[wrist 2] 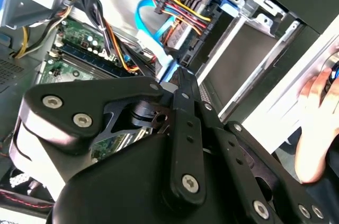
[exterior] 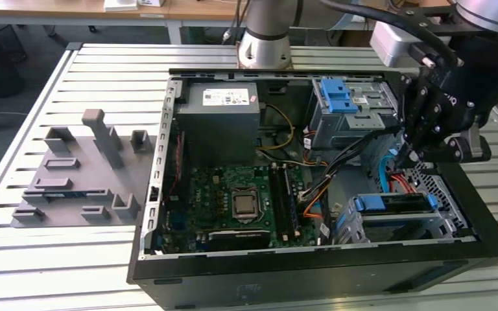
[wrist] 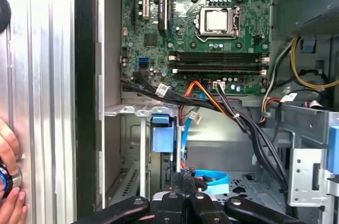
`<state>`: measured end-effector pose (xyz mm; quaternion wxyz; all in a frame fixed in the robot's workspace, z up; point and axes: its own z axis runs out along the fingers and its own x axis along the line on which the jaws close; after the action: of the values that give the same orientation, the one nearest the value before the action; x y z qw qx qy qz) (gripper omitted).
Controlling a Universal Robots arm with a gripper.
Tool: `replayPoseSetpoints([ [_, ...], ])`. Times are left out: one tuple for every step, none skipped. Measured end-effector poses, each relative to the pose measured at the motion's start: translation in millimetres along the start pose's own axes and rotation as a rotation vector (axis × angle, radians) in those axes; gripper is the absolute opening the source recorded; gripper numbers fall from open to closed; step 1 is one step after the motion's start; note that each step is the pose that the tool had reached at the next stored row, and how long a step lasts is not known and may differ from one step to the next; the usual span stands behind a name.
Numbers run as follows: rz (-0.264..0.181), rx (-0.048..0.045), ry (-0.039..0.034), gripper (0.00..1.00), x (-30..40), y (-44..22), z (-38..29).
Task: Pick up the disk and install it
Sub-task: 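Insert the second disk wire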
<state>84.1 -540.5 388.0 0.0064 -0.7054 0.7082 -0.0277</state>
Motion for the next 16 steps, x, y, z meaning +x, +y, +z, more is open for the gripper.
replayPoseSetpoints([
  [0.0,0.0,-0.0001,0.11,-2.4,0.0,-0.2],
  [0.0,0.0,0.0,0.11,-5.4,0.0,-0.4],
  [0.0,-0.0001,0.0005,0.11,-8.5,0.0,-0.5],
  [0.0,0.0,0.0008,0.11,-11.7,0.0,-0.6],
  [0.0,0.0,0.0009,0.11,-14.2,0.0,-0.6],
  [0.0,0.0,0.0009,0.11,-16.1,0.0,-0.6],
  [0.0,0.0,0.0011,0.11,-17.4,0.0,-0.7],
  [0.0,0.0,0.0014,0.11,-18.1,0.0,-0.8],
  [0.0,0.0,0.002,0.11,-18.6,0.0,-0.8],
  [0.0,0.0,0.0029,0.11,-19.0,0.0,-0.6],
  [0.0,0.0,0.0041,0.11,-19.2,0.0,-0.4],
  [0.0,0.0,0.0054,0.11,-19.3,0.1,0.2],
  [0.0,0.0,0.0065,0.11,-19.5,0.1,0.8],
  [0.0,0.0,0.0079,0.11,-19.6,0.1,1.4],
  [-0.001,0.0,0.0089,0.11,-19.6,0.2,2.2],
  [-0.001,0.0,0.0094,0.11,-19.7,0.2,3.1],
])
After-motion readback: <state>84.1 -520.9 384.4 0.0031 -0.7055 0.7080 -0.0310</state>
